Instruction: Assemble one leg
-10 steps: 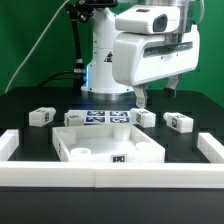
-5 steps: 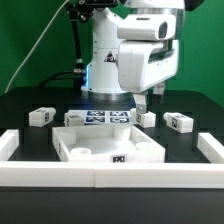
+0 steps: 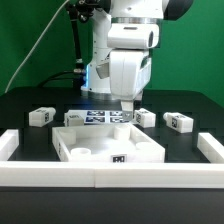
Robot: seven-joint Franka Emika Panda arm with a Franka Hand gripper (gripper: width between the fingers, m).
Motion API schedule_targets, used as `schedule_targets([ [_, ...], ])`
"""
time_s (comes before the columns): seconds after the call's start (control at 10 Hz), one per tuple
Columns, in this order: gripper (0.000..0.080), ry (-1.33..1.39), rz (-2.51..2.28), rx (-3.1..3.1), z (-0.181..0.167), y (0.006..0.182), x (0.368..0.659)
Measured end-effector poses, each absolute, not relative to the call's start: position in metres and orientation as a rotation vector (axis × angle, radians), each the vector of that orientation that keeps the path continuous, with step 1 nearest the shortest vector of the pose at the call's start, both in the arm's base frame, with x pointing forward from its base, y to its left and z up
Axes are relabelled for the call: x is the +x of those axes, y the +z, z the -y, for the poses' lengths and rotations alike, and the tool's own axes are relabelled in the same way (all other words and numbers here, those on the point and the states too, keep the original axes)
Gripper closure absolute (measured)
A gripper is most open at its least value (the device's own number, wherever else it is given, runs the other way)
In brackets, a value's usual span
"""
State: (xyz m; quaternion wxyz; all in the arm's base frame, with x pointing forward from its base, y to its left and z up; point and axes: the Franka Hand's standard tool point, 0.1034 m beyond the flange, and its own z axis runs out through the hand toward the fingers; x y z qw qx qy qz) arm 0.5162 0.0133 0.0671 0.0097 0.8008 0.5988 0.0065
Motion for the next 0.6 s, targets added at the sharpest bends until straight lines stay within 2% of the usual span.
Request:
schedule_targets([
  [0.2,0.0150,0.018,-1.874,2.498,-0.012,0.066,0.515],
  [0.4,0.0150,0.035,-2.138,2.263,0.006,0.058,0.504],
  [0.6,0.0150,0.005,-2.269,2.120,0.010,0.053,0.499],
])
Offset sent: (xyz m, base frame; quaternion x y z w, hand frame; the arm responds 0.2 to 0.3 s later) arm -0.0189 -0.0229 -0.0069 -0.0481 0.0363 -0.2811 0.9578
